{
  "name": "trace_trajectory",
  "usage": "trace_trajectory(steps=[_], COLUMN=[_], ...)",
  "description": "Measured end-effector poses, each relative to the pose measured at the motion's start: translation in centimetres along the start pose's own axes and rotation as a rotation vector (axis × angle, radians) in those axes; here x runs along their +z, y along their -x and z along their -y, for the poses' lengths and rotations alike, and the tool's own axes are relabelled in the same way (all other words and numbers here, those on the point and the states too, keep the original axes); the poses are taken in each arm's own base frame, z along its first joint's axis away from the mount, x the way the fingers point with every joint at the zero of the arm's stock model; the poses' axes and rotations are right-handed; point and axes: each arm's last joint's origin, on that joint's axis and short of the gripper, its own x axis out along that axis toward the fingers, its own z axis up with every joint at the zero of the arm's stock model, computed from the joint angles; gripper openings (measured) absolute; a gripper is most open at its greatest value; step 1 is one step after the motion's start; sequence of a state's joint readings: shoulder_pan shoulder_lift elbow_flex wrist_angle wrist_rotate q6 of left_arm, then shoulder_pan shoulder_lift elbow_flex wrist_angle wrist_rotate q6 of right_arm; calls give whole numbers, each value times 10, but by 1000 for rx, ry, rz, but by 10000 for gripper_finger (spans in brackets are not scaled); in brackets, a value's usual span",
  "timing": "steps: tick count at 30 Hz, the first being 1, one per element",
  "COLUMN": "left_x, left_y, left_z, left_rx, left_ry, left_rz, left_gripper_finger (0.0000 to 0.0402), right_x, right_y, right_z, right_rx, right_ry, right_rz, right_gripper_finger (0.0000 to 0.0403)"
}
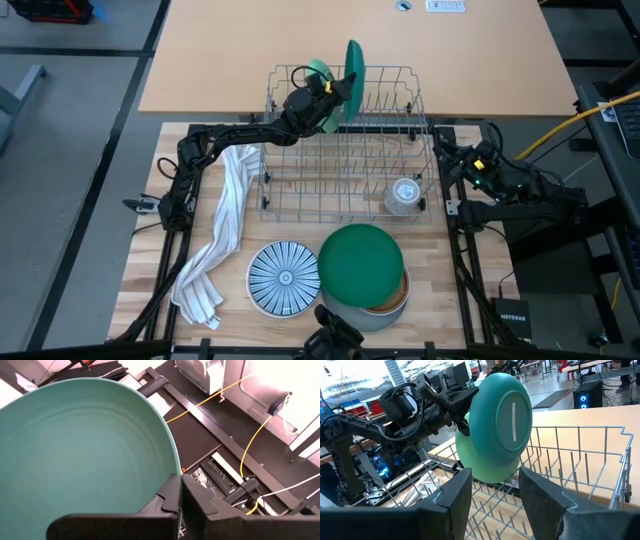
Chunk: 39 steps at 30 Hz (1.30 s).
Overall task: Sort dishes
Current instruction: Put the blue plate into the dish rack
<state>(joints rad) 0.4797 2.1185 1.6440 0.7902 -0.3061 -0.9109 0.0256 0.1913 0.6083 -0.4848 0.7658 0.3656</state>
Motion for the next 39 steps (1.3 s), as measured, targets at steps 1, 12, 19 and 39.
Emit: trace_trajectory(steps=[1, 12, 19, 39], left_x=[0, 2, 3, -5], left_y=[0, -1, -1, 2], left_z=[0, -4, -5, -1], left_rx=[0, 26, 33, 40], left_ry=[8, -31, -106, -424], left_rz=[0, 9, 3, -38], left_gripper_finger=[0, 0, 0, 0], right_x=[0, -5, -5, -6], right_y=[0, 0, 0, 0], right_z=[0, 2, 2, 2], right_rx=[-2, -15, -15, -18], right_ry=[3, 40, 40, 15], right_rz=[-3, -39, -39, -45], right_gripper_finger=[166, 166, 166, 166])
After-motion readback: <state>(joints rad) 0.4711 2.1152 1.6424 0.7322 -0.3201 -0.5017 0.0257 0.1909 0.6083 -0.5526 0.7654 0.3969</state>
